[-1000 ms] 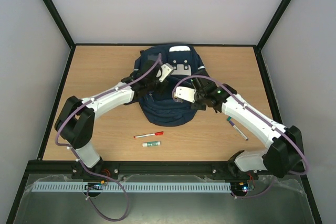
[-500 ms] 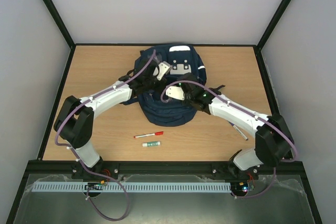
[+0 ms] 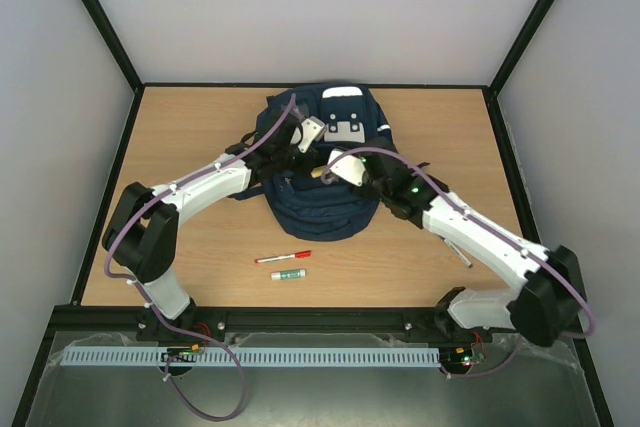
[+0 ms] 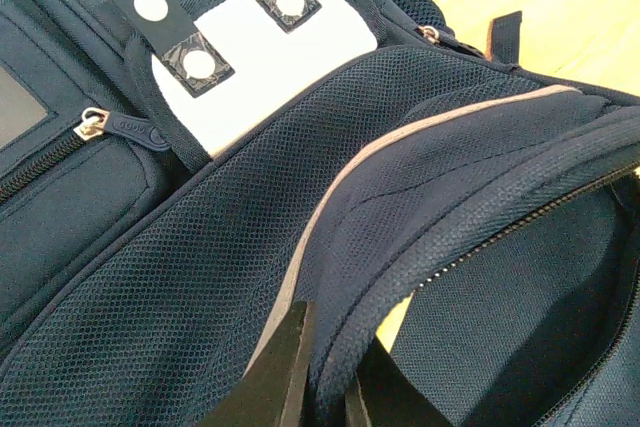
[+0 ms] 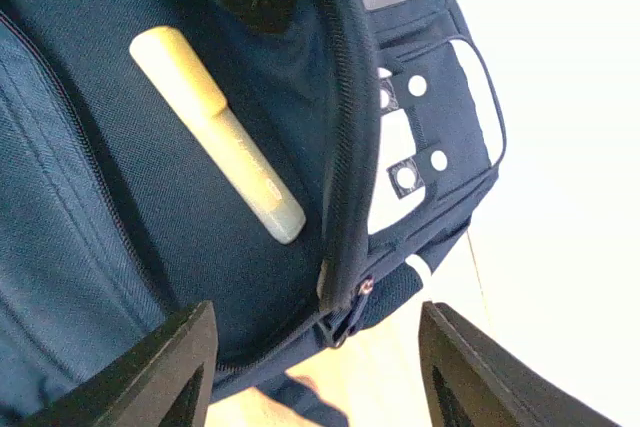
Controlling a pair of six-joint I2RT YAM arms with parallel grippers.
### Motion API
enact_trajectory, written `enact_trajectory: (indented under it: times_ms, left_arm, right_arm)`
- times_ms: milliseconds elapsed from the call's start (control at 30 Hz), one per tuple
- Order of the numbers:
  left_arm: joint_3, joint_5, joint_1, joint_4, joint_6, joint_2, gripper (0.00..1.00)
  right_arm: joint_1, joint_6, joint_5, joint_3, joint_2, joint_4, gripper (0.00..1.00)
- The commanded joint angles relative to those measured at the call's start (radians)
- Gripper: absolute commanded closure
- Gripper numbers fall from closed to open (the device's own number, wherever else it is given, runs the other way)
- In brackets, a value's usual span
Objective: Pack the student bag
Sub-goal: Place the stationery in the student bag, then adjust the stationery at the center of the board.
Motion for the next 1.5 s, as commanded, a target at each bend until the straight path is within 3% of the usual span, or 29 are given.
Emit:
enact_trajectory:
  times_ms: [0,300,533,667,1167,1467]
  left_arm:
    - [0.046,0.015,0.009,0.048,-0.036,-0.044,0.93]
    - [0.052,-0.005,-0.034,-0.003,-0.065,-0.043,0.91]
    - [0.082,-0.031,-0.081,-0.055,-0.051,-0.01,0.91]
    - [0.085,-0.044,-0.089,-0.066,-0.05,0.005,0.9]
    - [0.095,-0.042,-0.098,-0.08,-0.05,0.029,0.87]
    - [0.097,-0.03,-0.1,-0.08,-0.05,0.038,0.86]
  right_arm:
    - [-0.072,0.16,-0.119,-0.017,-0.107,-0.183,0.42]
    - [-0.447,0.318,-0.322,-0.039,-0.141,-0.39,0.32]
    - [-0.806,0.327,-0.436,-0.002,0.035,-0.566,0.33]
    - [-0.936,0.314,-0.461,0.022,0.15,-0.622,0.34]
    - [-0.985,0.393,-0.489,0.055,0.362,-0.628,0.36]
    - [-0.984,0.444,-0.468,0.071,0.431,-0.535,0.37]
